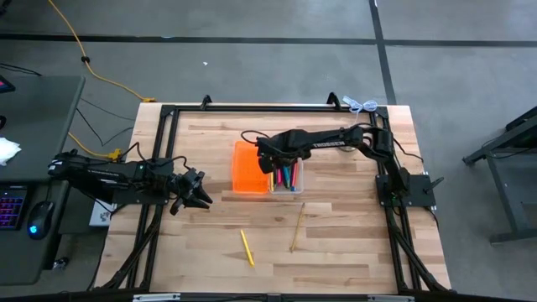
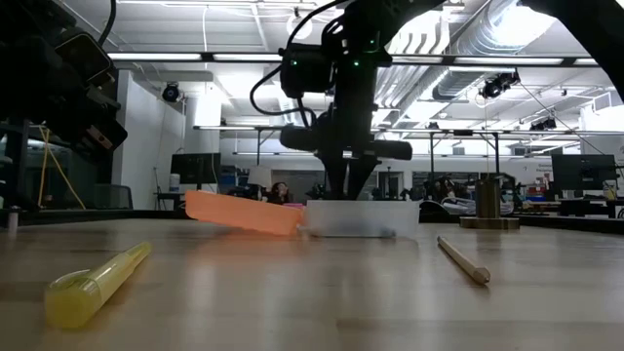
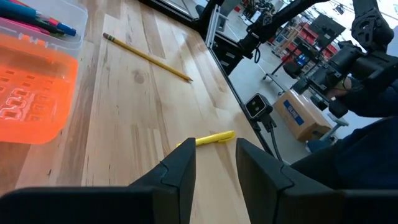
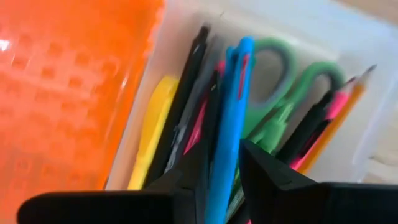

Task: Pick & place school supplies into a supply box
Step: Put the yellow pencil into the supply box

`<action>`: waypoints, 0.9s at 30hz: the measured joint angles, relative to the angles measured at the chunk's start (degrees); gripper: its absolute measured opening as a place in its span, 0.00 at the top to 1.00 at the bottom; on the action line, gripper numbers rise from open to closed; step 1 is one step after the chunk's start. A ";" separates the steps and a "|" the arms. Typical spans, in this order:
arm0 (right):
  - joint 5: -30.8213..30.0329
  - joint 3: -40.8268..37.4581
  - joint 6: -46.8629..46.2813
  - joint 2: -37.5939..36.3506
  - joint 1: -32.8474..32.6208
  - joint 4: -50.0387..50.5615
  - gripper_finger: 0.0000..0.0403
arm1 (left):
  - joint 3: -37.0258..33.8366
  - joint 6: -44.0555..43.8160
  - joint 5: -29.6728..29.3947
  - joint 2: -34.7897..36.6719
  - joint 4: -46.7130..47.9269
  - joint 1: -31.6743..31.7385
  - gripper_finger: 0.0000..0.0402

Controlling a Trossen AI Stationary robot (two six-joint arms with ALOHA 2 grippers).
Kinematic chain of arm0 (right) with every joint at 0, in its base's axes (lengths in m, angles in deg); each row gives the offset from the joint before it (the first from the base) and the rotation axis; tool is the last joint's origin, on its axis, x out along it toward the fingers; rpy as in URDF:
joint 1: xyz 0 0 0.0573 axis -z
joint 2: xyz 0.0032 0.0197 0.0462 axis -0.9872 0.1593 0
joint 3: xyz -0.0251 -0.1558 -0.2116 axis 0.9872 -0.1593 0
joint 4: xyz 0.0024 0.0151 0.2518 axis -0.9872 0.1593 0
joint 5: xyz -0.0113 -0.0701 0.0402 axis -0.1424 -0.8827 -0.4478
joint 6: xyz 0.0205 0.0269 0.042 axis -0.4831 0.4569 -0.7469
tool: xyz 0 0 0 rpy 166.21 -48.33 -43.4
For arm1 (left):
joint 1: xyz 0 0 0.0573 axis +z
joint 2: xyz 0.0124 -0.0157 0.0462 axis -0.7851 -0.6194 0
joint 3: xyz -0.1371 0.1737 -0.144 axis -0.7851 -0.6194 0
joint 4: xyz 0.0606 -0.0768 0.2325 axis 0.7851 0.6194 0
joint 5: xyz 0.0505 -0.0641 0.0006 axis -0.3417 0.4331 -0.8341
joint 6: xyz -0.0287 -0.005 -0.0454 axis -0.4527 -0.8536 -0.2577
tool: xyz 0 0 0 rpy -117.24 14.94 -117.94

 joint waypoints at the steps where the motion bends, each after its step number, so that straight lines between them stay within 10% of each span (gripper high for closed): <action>1: 1.19 0.00 0.90 0.00 0.00 0.00 0.83 | 0.00 0.00 0.00 -0.01 0.01 0.00 0.64; 12: 11.98 0.00 5.80 -0.11 -0.13 0.15 0.83 | 0.00 0.00 0.00 -0.01 0.00 0.02 0.64; 27: 7.32 -0.02 2.39 -9.86 -6.62 4.31 0.84 | 0.02 0.33 2.86 0.01 -0.01 0.02 0.64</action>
